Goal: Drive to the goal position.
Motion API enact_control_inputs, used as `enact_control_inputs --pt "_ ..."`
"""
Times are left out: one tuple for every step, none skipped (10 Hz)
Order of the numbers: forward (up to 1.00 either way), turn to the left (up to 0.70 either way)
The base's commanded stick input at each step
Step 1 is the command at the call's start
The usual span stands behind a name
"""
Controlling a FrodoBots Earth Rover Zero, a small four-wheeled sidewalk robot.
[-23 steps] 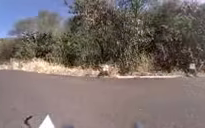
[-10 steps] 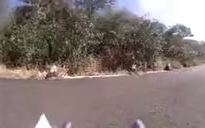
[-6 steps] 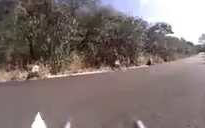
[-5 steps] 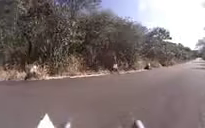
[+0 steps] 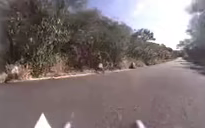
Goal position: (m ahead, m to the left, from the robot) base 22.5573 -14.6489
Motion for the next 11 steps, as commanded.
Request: enact_control_inputs --pt "0.0 -0.85" --pt "0.0 -0.85" --pt "0.0 -0.85" --pt "0.0 -0.85" --pt "0.0 0.0" --pt "0.0 0.0" --pt "0.0 0.0" --pt "0.05 0.0" --pt "0.38 0.0" --pt "0.71 0.0" --pt "0.85 0.0"
